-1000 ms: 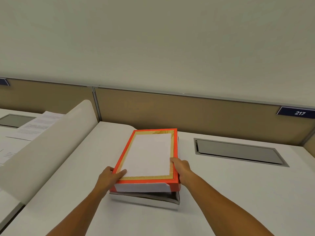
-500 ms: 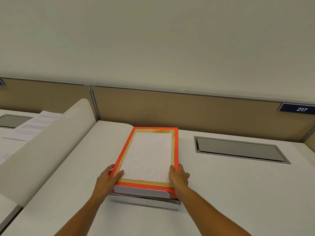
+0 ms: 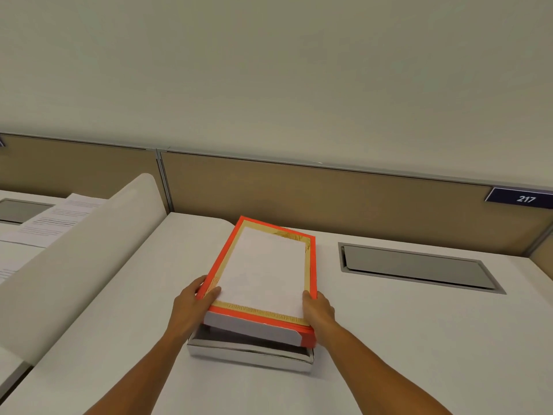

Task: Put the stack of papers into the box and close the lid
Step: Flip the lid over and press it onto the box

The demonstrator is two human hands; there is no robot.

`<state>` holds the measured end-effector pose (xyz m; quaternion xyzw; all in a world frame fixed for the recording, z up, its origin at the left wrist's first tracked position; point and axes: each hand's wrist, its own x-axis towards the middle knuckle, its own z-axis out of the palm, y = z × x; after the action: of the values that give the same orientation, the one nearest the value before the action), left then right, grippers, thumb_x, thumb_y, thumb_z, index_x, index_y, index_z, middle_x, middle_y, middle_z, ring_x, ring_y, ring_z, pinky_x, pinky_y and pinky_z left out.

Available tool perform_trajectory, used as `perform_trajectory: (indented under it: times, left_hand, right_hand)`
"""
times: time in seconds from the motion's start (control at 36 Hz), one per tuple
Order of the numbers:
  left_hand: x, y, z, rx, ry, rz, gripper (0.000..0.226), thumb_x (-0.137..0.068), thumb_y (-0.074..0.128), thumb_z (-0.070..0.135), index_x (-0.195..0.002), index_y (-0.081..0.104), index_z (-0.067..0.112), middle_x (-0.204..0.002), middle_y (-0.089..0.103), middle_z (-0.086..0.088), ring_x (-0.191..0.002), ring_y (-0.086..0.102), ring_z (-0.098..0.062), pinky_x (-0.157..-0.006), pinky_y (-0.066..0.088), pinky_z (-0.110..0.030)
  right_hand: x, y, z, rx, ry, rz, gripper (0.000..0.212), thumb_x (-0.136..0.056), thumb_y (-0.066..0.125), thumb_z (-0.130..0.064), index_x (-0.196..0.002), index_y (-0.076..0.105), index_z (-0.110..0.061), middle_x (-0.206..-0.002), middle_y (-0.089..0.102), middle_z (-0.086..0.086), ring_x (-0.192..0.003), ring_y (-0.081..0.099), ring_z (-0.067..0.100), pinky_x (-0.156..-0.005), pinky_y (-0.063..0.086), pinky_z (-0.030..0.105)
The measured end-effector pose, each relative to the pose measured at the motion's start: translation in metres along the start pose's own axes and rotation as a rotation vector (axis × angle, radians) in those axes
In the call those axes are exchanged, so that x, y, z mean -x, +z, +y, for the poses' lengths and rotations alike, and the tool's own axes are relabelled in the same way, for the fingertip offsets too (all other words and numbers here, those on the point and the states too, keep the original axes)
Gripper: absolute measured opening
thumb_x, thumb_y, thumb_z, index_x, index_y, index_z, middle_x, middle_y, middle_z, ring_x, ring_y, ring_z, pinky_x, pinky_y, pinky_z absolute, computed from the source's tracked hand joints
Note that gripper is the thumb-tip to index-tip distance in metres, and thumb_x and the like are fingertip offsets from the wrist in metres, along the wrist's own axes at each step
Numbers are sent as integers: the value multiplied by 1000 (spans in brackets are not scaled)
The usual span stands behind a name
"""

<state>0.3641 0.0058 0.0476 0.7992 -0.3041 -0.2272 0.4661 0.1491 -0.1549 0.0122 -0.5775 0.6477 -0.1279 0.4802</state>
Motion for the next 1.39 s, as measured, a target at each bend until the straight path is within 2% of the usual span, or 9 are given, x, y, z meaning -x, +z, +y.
perform_trajectory:
  times: [0.44,0.64,0.81,0.94,1.0,1.08,1.28,1.33,1.39]
  left_hand:
    - [8,-1,-21,-31,-68,-13,53,-92,58,38,-139,46,16,-120,62,-7,-97,63,-27,-88,56,-49]
    - [16,-3,-30,-67,-102,-28,53,-93,58,37,-140,44,17,-116,60,-5,-94,64,-28,-76,59,-46]
    - [22,-4,-36,-113,-87,-38,54,-94,56,38,-141,45,15,-111,60,-2,-91,63,-24,-61,55,-27]
    - [23,-5,-39,-145,-82,-53,53,-94,57,37,-141,45,15,-112,59,-1,-90,62,-23,-58,53,-24]
    - [23,-5,-42,-170,-80,-60,54,-93,56,38,-141,45,15,-116,61,-3,-91,62,-22,-64,57,-29]
    - [22,-3,-45,-206,-90,-76,56,-93,56,39,-142,43,14,-128,61,-9,-100,64,-28,-86,56,-45]
    - [14,4,-59,-325,-117,-82,60,-93,55,42,-143,43,13,-136,57,-10,-115,61,-33,-99,49,-50]
    - [8,7,-60,-408,-129,-74,70,-92,56,46,-149,31,14,-151,40,-14,-131,48,-36,-107,42,-53]
    - [1,10,-55,-471,-97,-62,84,-89,56,51,-154,14,19,-162,16,-11,-143,29,-38,-112,32,-55]
  right_hand:
    - [11,-7,-3,93,-63,-107,52,-100,34,-47,-145,37,-21,-136,56,3,-114,58,25,-98,51,43]
    - [19,-5,9,99,-71,-148,56,-100,34,-48,-150,29,-24,-140,53,2,-116,57,24,-96,52,40]
    - [29,-1,18,268,-84,-78,59,-99,29,-54,-149,26,-22,-141,50,6,-118,58,27,-92,51,38]
    - [33,-5,21,291,-19,-132,59,-99,26,-55,-147,28,-20,-134,53,7,-107,60,25,-86,56,38]
    - [37,-6,23,291,10,-180,59,-100,24,-54,-147,26,-19,-132,54,8,-106,60,25,-84,56,38]
    - [42,-5,25,315,29,-210,60,-101,22,-54,-148,24,-18,-132,54,8,-104,61,25,-81,58,38]
    - [41,-2,29,336,32,-209,60,-100,24,-53,-146,28,-16,-131,55,9,-107,62,25,-86,57,39]
    - [40,-1,26,406,32,-180,63,-98,28,-52,-148,27,-13,-141,47,12,-119,55,29,-99,51,43]
    - [36,-1,20,546,-34,-110,73,-97,35,-49,-155,11,-11,-157,26,15,-138,38,36,-111,39,47]
